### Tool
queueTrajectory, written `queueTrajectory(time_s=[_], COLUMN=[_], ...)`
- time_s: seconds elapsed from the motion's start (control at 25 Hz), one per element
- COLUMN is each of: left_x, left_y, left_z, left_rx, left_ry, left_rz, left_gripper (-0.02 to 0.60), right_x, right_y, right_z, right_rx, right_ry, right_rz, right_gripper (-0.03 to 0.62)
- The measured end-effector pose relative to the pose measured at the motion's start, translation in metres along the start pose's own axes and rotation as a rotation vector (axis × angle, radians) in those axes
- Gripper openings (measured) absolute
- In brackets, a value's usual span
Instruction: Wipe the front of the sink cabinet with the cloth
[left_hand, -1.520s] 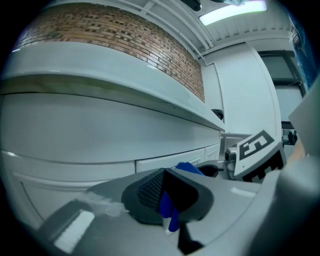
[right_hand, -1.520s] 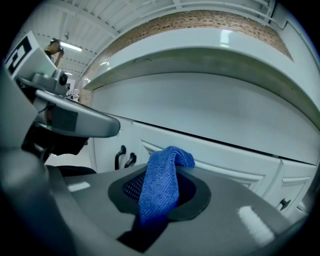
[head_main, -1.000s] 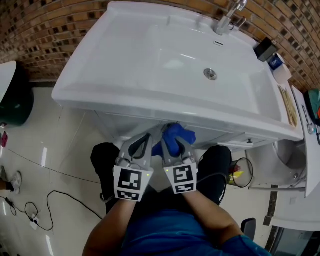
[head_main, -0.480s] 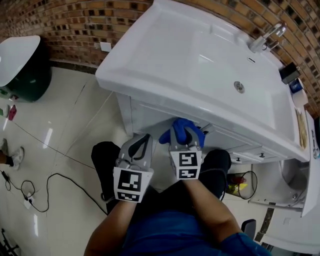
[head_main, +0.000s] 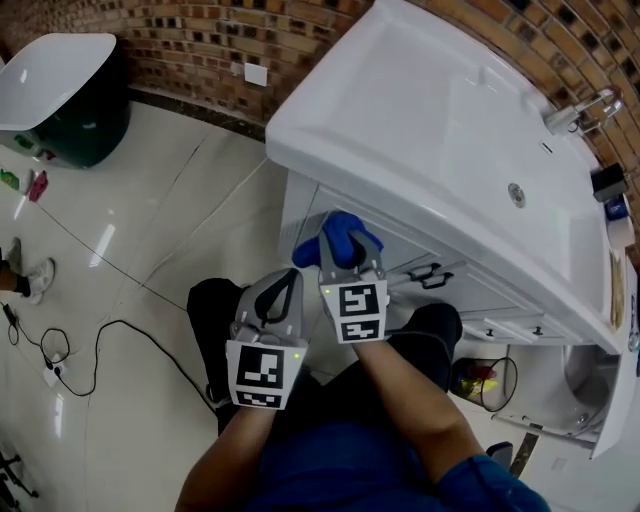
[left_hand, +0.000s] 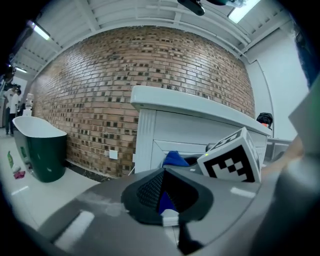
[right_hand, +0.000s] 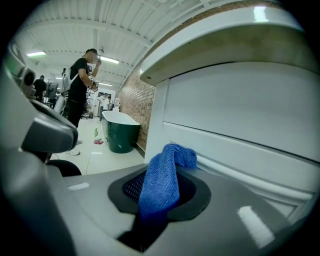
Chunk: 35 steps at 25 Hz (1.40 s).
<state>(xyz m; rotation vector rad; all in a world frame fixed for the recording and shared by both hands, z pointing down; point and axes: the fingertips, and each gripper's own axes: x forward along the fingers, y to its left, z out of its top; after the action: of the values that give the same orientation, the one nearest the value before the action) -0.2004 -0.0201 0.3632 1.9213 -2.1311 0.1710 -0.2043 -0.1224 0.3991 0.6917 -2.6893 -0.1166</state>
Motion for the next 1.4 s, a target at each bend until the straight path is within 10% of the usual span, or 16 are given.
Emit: queueTrajectory(time_s=[0.76,1.4], left_x=[-0.017,0.066], left_y=[0.017,-0.138], left_z=[-0.01,0.021], left_rx=[-0.027,0.076], left_ry=[0.017,-0.016], left_rz=[0.024,-0.323], left_gripper=[0.002,0.002], right_x=[0.029,-0.163], right_y=[0.046,-0.092], right_z=[0.01,-0.079], right_rx=[-0.017,0.182], right_ry=[0.003,0.105], right_rz=[0.094,-0.205], right_gripper=[0.083,0.083])
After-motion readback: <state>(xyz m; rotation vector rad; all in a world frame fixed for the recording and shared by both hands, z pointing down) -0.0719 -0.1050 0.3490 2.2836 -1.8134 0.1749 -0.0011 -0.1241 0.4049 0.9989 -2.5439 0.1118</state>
